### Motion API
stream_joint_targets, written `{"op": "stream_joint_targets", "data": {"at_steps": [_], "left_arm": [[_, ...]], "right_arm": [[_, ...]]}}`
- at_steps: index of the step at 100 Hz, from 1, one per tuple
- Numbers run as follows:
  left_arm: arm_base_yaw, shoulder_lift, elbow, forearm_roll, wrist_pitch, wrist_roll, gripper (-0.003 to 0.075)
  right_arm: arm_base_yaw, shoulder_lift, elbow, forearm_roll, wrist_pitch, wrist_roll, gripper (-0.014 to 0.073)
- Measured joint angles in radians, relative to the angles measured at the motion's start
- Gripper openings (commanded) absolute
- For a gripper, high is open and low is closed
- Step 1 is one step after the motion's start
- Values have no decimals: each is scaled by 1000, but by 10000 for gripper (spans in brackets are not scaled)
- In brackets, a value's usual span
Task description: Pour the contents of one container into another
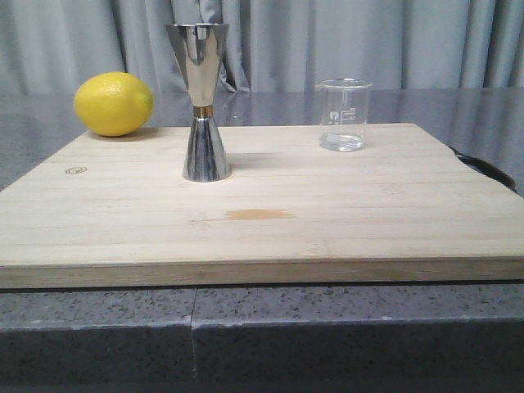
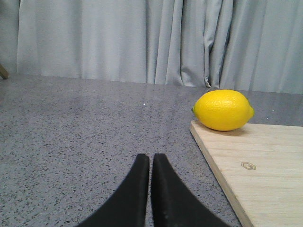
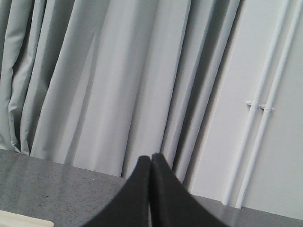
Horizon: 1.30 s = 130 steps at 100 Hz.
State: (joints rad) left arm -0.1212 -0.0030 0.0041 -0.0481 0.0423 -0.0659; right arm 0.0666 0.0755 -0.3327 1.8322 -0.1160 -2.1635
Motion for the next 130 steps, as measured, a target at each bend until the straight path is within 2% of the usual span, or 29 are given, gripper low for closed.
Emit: {"op": "stream_joint_targets", "data": {"at_steps": [41,52,57,64,76,88,95,100,105,112,130], "left_arm": [[0,0,0,0,0,0,-19],[0,0,0,0,0,0,-19],[0,0,0,0,0,0,-19],[0,0,0,0,1,0,-19],[0,0,0,0,1,0,-19],[0,0,0,0,1,0,-19],[0,0,0,0,2,0,-19],[0,0,0,0,2,0,-19],[0,0,0,0,2,0,-19],[0,0,0,0,2,0,-19],[0,0,0,-1,6,0,-19]], "right_arm": [[0,0,0,0,-19,0,-73],[0,0,0,-10,-30,80,-73],[0,0,0,-71,-34,182,-73],[0,0,2,-255,-20,395,-73],[0,0,2,-753,102,865,-73],[0,0,4,-1295,301,1431,-73],[0,-2,16,-1521,412,1731,-73],[0,-12,36,-1676,465,1894,-73],[0,-29,64,-1762,484,1997,-73],[0,-66,110,-1821,469,2069,-73],[0,-83,224,-1860,345,2114,-73]]}}
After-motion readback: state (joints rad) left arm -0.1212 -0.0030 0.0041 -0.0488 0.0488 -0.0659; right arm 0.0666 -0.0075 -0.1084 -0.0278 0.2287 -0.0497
